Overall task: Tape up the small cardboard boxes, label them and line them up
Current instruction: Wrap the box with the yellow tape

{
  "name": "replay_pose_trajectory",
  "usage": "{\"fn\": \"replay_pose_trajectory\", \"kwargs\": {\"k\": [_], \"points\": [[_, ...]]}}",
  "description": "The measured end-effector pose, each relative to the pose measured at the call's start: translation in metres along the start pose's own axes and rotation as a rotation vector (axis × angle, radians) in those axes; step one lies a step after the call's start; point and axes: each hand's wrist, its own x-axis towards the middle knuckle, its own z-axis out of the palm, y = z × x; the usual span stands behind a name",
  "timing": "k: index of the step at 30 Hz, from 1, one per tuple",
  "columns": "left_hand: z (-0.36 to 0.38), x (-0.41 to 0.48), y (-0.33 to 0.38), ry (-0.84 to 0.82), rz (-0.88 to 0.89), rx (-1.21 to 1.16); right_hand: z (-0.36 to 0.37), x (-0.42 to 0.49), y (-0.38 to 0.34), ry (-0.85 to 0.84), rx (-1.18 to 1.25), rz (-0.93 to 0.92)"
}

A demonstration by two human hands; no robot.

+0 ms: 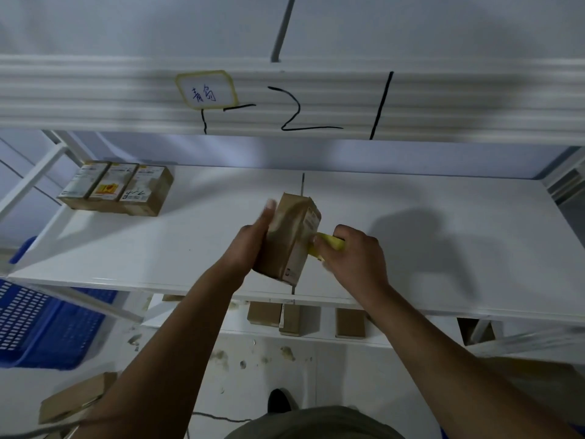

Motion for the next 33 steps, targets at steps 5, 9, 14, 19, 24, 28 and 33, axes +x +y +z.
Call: {"fn": "replay_pose_trajectory", "kwargs": {"k": [5,9,14,19,24,28,33], "points": [[0.007,-0.002,-0.001,0.155,0.113,0.058,-0.011,0.005,-0.013,-0.106,0.259,0.049],[-0.014,0.004,-0.004,0.217,0.09,-0.105,-0.035,0.015,0.002,-0.379,0.635,0.017],[-0.028,0.004,-0.007,0.142,0.094,-0.279,-0.039,0.021,0.011,-0.429,0.736,-0.044],[-0.047,-0.003,-0.005,-0.016,0.084,-0.454,-0.044,0.029,0.019,-0.223,0.331,-0.033],[-0.022,-0.009,-0.004,-0.214,0.057,-0.77,-0.035,0.031,0.014,-0.323,0.414,0.061],[-0.002,-0.008,-0.005,-0.323,-0.06,-0.956,-0.031,0.034,0.0,-0.356,0.561,0.08],[0.0,0.004,-0.003,-0.031,0.06,-0.286,-0.032,0.033,0.006,-0.32,0.719,0.135]]}}
